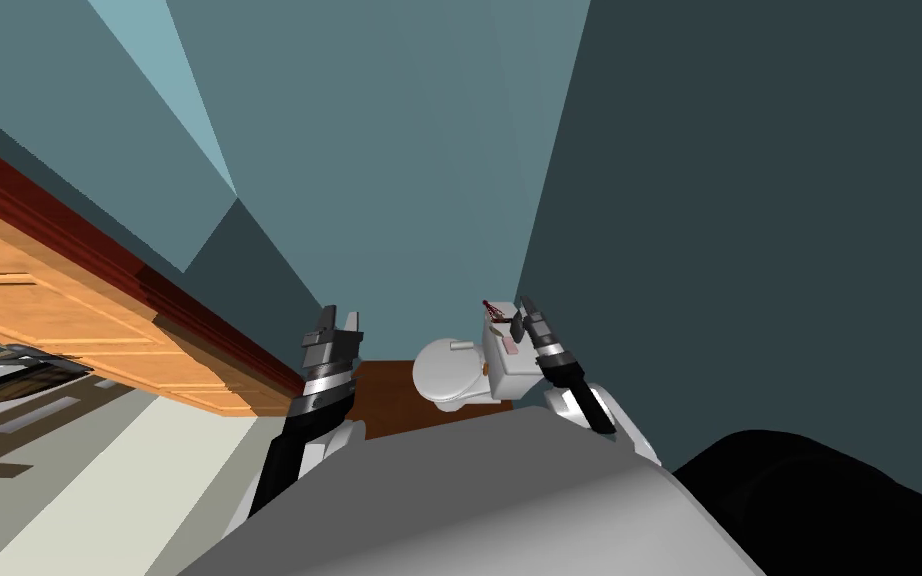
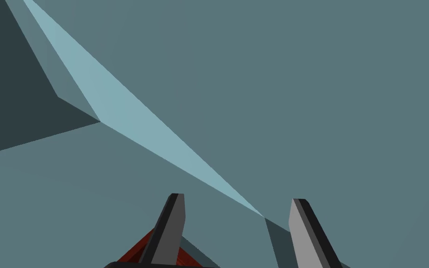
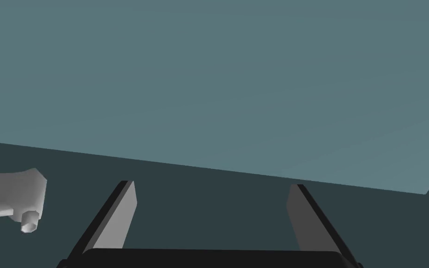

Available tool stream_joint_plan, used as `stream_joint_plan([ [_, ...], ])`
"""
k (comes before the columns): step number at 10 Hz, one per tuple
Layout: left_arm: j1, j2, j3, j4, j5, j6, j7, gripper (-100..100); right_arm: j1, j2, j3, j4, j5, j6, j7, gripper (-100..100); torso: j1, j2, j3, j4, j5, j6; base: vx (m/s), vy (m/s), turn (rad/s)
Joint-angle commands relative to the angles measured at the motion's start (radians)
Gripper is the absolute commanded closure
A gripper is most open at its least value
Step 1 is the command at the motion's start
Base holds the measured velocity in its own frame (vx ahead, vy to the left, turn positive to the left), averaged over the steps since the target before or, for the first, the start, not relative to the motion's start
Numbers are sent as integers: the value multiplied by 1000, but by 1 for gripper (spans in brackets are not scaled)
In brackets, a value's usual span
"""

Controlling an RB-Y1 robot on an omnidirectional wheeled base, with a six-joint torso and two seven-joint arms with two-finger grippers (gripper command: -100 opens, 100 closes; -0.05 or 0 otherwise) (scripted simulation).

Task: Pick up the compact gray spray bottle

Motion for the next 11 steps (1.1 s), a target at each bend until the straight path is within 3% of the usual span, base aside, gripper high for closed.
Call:
stream_joint_plan([
  [1, 0, 0, 0, 0, 0, 0, 0, 0, 16, -50, 13, 25, 12, 49, -1, -100, 0, 0, 0, 0, 0, 0, -3, 50, -73],
  [2, 0, 0, 0, 0, 0, 0, 0, 0, 16, -59, 13, 25, 12, 49, -1, -100, 1, 0, 0, 0, 0, 0, -6, 31, -31],
  [11, 0, 0, 0, 0, 0, 0, 0, 0, 126, -286, 36, 72, 33, 260, -27, -100, 0, 1, 0, 0, 0, 0, -12, 33, -49],
])
